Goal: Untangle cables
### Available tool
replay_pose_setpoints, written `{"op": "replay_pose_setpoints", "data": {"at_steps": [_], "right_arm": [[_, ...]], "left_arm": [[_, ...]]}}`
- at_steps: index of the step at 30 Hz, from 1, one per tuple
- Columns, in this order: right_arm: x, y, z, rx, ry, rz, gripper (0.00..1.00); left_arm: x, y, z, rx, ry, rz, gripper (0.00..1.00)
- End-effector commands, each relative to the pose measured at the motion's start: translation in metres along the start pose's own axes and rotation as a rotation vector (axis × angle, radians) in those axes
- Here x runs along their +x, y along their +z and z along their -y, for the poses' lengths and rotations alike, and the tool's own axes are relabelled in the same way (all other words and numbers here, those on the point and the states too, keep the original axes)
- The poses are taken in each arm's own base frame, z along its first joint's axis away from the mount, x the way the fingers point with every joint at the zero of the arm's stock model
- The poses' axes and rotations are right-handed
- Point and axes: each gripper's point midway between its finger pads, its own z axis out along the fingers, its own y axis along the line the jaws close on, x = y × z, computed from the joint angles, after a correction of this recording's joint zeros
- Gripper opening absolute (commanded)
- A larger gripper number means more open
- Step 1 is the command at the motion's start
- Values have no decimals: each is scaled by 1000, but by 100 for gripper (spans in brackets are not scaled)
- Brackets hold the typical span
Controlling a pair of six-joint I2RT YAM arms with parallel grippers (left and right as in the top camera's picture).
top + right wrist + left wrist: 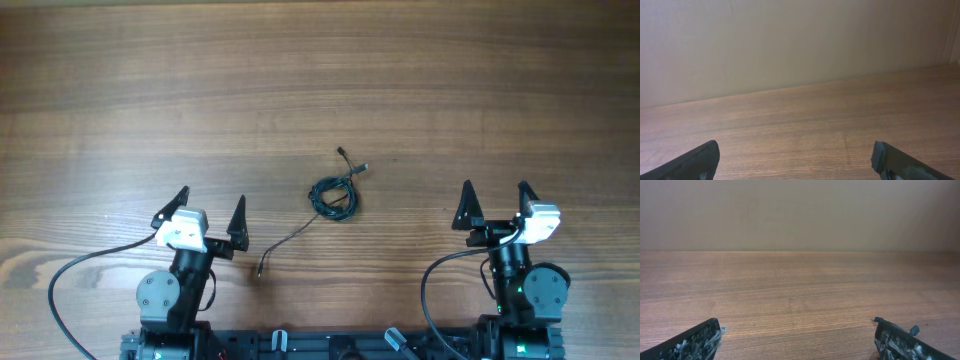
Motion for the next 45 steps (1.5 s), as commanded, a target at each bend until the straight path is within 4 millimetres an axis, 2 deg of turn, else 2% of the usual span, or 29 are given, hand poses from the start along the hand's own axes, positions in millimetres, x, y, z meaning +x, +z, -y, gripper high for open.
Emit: {"op": "replay_pose_setpoints", "data": {"at_steps": [1,30,38,40,43,45], "right_arm": [[-4,-1,1,6,-13,19,100],[-3,-1,1,5,-13,16,100],[-3,-1,1,5,-13,16,100],[-3,-1,1,5,-13,16,100],[-3,-1,1,5,-13,16,100],[-3,-1,1,5,-13,16,100]], "left_arm": [[3,0,0,3,15,-1,100],[2,0,0,4,15,-1,100],[-3,0,2,16,19,20,100],[-22,-1,-5,-29,28,99,100],[-77,-14,-13,-95,46,330,100],[-114,-30,-15,-125,50,494,100]]}}
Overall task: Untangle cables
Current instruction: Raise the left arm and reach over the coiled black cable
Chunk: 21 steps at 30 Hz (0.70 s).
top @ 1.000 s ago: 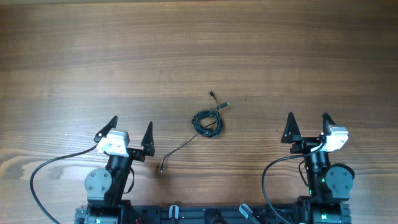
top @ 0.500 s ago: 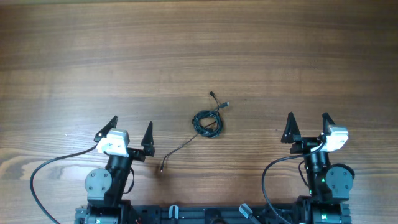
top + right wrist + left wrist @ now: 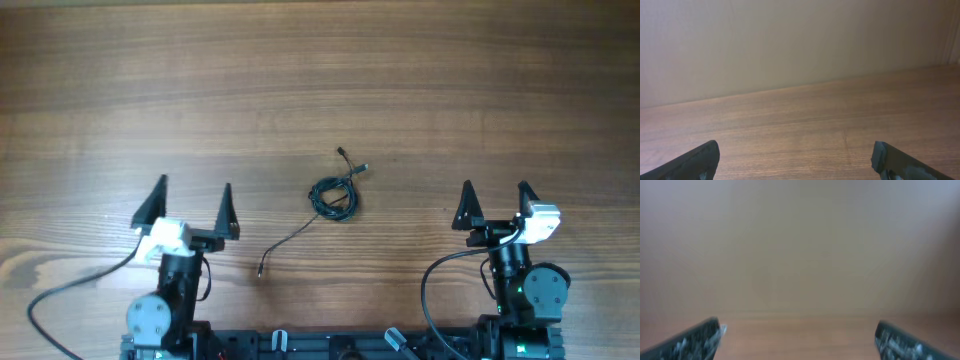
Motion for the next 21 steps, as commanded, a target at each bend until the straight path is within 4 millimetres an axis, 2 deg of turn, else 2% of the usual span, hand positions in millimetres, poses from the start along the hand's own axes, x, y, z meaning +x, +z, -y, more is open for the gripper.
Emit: {"op": "replay_pose_setpoints", "data": {"at_steps": [1,3,8,10,13,16,18,20,21], "right_arm": [[-4,-1,1,5,-13,17,100],[-3,-1,1,5,-13,17,100],[-4,-1,1,5,-14,17,100],[-4,-1,1,5,-13,17,100],[-4,-1,1,5,-13,17,100],[-3,-1,1,5,-13,17,100],[-4,-1,1,5,-13,17,100],[-4,-1,1,5,-13,17,100],[-4,-1,1,6,-13,17,100]], "left_arm": [[-43,-5,-13,-79,24,175,100],[-57,-7,-13,-87,25,226,100],[-73,-7,-6,-51,29,240,100],[-94,-7,2,-12,33,237,100],[-121,-4,5,-12,-25,132,100],[-137,0,10,-1,-38,-43,99],[-131,1,26,83,-58,-187,100],[-124,1,64,309,-92,-259,100],[-120,0,72,359,-102,-277,100]]}}
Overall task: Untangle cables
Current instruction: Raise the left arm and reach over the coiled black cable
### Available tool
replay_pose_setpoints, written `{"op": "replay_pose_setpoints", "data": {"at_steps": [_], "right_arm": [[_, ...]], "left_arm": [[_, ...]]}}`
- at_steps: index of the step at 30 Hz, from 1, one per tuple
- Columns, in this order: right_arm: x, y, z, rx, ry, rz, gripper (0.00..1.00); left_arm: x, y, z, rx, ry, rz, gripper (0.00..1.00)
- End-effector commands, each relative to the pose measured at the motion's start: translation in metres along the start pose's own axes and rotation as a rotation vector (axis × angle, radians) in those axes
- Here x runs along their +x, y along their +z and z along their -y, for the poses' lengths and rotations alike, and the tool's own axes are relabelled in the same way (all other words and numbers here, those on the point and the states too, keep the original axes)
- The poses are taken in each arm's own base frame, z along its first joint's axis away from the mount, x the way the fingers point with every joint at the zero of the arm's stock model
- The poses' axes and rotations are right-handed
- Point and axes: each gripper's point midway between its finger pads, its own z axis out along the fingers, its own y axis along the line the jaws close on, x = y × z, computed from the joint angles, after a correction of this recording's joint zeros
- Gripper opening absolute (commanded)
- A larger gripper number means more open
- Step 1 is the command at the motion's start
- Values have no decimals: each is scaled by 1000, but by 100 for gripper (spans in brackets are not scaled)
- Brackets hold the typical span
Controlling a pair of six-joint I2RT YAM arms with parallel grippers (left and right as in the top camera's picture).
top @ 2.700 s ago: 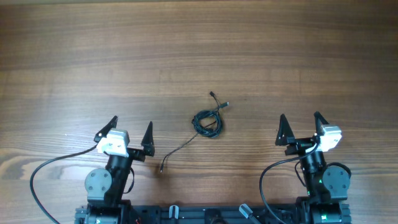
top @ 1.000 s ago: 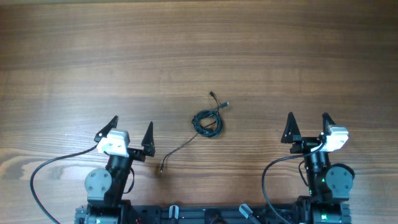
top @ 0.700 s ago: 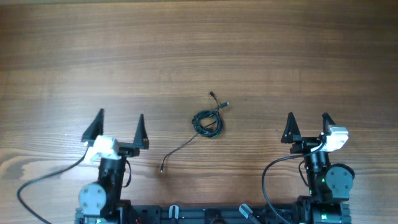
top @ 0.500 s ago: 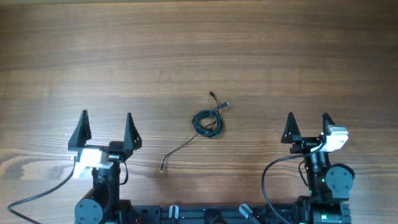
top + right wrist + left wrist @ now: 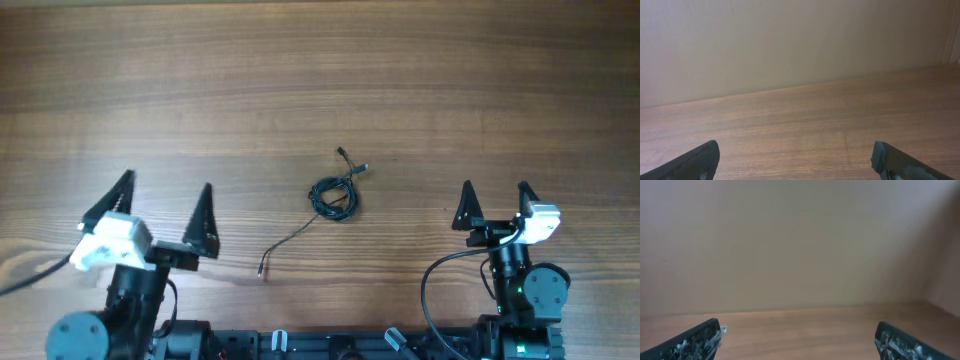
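Observation:
A thin black cable (image 5: 333, 195) lies in a small tangled coil at the middle of the wooden table (image 5: 320, 90); one loose tail runs down-left to a plug end (image 5: 262, 272), short ends stick out at the upper right. My left gripper (image 5: 160, 208) is open at the lower left, well left of the coil, nothing between its fingers (image 5: 695, 341). My right gripper (image 5: 494, 203) is open at the lower right, nothing between its fingers (image 5: 692, 160). The cable is in neither wrist view.
Both wrist views show only bare wood and a plain beige wall (image 5: 790, 40) behind the table's far edge. The arm bases and their black leads (image 5: 440, 290) sit along the near edge.
My left gripper has moved further left and sits larger in the overhead view, still open. Its wrist view is sharp again and shows mostly wall. Right arm and cable are unchanged.
Both grippers stood open near the front edge, the left one close to the cable's loose tail. The left one was then further left with a blurred wrist view, and now stands further left still. The coil and the right gripper have stayed put.

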Motion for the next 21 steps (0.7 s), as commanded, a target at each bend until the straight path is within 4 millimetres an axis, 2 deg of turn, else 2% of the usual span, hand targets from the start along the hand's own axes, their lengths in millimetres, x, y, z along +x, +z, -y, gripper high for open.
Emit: {"op": "replay_pose_setpoints", "data": {"at_steps": [1,3,5,11,12,15,21], "right_arm": [[-3,-1,1,6,-13,16,100],[-3,-1,1,5,-13,16,100],[-3,-1,1,5,-13,16,100],[-3,-1,1,5,-13,16,100],[-3,-1,1,6,-13,16,100],[-3,-1,1,6,-13,16,100],[-3,-1,1,6,-13,16,100]], "left_arm": [[13,3,58,360,-35,-104,100],[23,0,78,503,-61,-162,100],[32,3,87,578,-90,-212,100],[62,32,79,561,-159,-346,100],[59,51,63,469,-126,-315,100],[74,59,58,453,-154,-371,100],[71,91,27,286,-106,-318,100]]}}
